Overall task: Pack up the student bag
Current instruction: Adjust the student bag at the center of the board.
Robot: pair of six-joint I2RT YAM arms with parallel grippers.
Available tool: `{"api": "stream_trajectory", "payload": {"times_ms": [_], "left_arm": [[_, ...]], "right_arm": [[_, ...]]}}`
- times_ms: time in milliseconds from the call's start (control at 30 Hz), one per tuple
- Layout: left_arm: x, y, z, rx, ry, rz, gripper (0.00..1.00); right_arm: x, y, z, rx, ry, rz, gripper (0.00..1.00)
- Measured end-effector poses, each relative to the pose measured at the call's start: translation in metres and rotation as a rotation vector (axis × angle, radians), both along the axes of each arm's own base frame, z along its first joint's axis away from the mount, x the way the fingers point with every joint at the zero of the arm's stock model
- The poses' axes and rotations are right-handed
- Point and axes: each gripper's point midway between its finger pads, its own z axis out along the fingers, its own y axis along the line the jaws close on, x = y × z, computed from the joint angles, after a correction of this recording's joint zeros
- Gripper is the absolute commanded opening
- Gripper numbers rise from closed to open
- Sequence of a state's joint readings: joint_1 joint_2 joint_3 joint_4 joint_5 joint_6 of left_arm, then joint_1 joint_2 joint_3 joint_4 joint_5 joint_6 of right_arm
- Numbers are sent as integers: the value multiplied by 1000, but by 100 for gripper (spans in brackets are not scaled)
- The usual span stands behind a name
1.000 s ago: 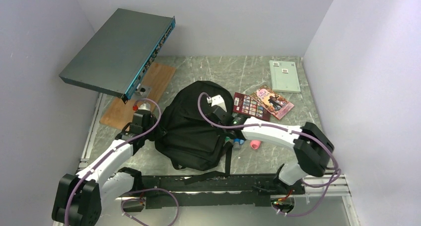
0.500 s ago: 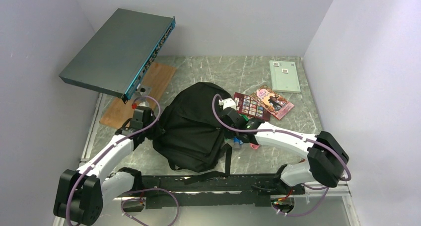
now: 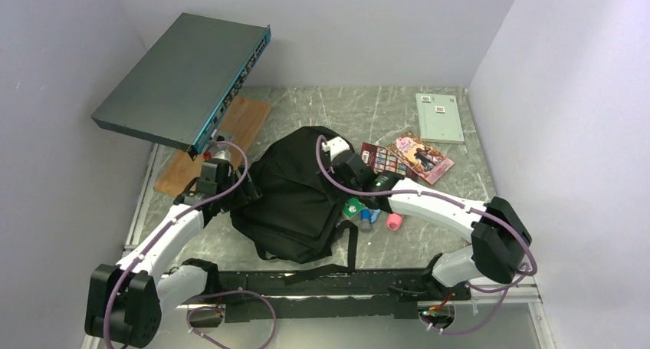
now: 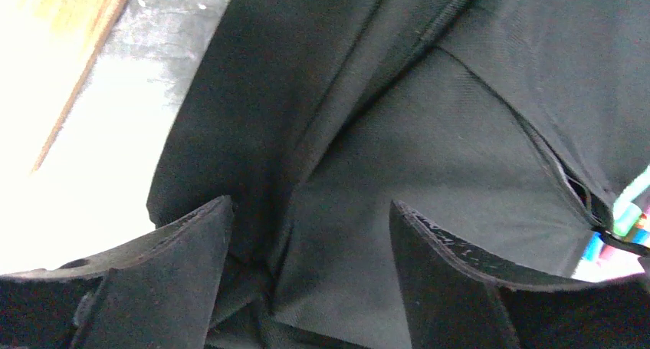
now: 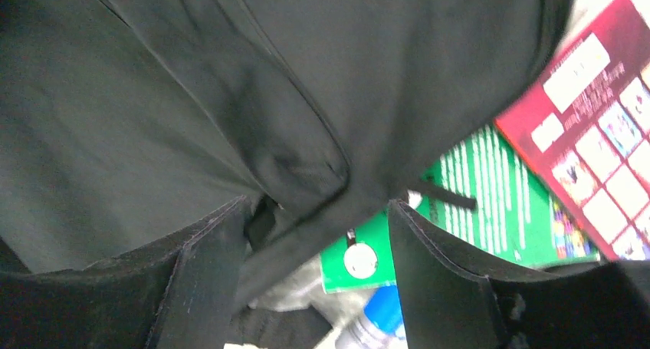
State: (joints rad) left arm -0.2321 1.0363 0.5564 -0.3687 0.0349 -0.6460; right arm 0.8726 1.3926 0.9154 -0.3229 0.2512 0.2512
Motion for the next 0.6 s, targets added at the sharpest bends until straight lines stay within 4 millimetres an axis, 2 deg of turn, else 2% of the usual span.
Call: {"api": "stream_trajectory", "payload": {"times_ms": [167, 300, 433, 533, 600], "left_arm": [[-4, -11, 16, -51, -34, -58, 99], [-11, -26, 30, -100, -68, -113, 100], [-21, -48, 37, -148, -74, -183, 93], [-29, -64, 32, -177, -34, -233, 89], [-33, -70, 27, -177, -8, -246, 89]], "right_arm": [[17, 36, 12, 40, -21, 82, 74], [31, 62, 7, 46, -18, 126, 72], [35, 69, -14, -2, 7, 142, 56], [35, 69, -27, -31, 22, 139, 47], [36, 68, -31, -42, 24, 134, 37]]}}
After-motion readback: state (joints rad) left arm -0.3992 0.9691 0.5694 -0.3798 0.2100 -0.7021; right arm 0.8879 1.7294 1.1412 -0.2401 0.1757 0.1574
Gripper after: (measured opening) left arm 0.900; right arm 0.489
